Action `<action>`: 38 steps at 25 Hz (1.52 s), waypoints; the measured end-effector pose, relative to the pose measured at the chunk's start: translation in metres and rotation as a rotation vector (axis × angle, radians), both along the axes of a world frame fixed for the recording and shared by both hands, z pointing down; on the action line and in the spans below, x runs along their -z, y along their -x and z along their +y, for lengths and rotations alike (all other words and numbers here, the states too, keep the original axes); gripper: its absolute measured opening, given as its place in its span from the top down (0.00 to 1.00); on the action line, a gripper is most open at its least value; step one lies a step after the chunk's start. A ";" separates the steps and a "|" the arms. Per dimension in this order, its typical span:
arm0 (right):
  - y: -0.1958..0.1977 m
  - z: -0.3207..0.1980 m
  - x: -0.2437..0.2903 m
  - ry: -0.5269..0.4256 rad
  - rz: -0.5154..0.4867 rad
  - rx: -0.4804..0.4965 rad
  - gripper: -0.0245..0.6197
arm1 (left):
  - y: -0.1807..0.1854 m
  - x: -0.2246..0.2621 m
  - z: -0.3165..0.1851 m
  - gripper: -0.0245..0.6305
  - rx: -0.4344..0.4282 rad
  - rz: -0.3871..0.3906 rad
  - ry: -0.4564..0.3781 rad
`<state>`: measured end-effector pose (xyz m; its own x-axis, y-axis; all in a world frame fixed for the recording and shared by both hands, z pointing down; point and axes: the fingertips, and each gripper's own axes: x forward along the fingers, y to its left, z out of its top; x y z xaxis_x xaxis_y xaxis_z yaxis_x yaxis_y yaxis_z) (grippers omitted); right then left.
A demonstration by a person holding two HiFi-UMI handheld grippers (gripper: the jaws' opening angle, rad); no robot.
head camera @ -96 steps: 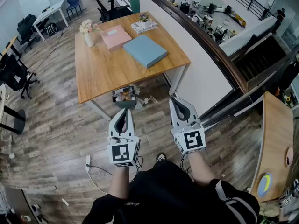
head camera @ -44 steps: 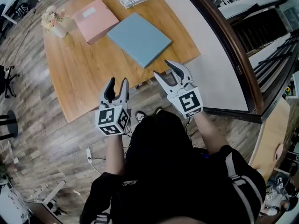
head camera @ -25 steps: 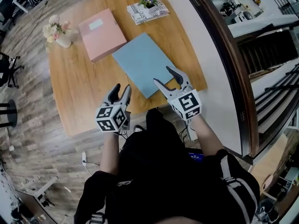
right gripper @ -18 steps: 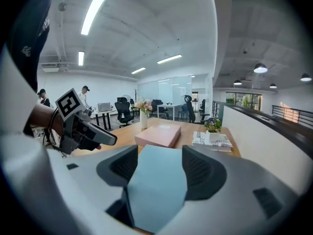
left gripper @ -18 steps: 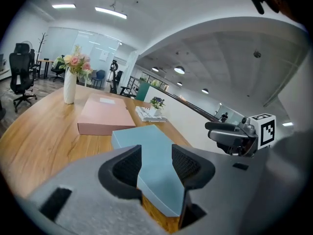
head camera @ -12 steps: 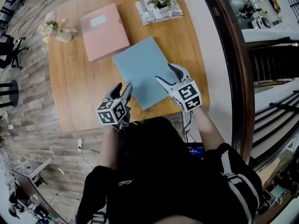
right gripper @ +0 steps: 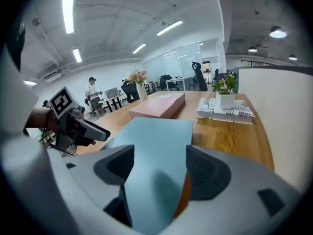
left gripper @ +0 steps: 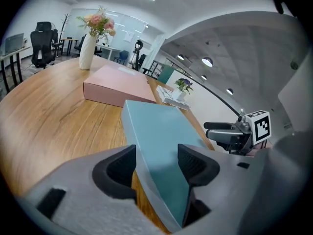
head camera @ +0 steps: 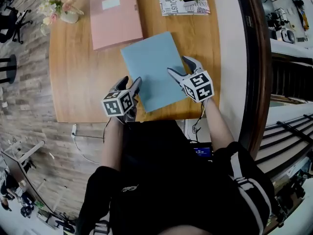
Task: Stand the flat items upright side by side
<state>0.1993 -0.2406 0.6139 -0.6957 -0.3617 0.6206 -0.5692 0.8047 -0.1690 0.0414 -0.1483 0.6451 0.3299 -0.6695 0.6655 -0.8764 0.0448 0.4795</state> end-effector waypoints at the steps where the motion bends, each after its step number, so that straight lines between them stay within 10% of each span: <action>1: 0.003 -0.002 -0.004 0.006 0.004 0.008 0.44 | 0.000 -0.003 -0.001 0.53 0.006 0.006 0.004; 16: 0.018 -0.029 -0.051 0.190 0.043 0.023 0.38 | -0.001 -0.035 -0.023 0.44 0.083 0.116 0.072; 38: 0.050 0.017 -0.055 0.185 0.080 -0.072 0.41 | 0.031 -0.039 0.010 0.44 -0.055 -0.006 0.104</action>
<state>0.1496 -0.2237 0.6692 -0.6177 -0.2838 0.7334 -0.6418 0.7209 -0.2616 0.0105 -0.1381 0.6846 0.3600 -0.5779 0.7324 -0.8819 0.0454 0.4693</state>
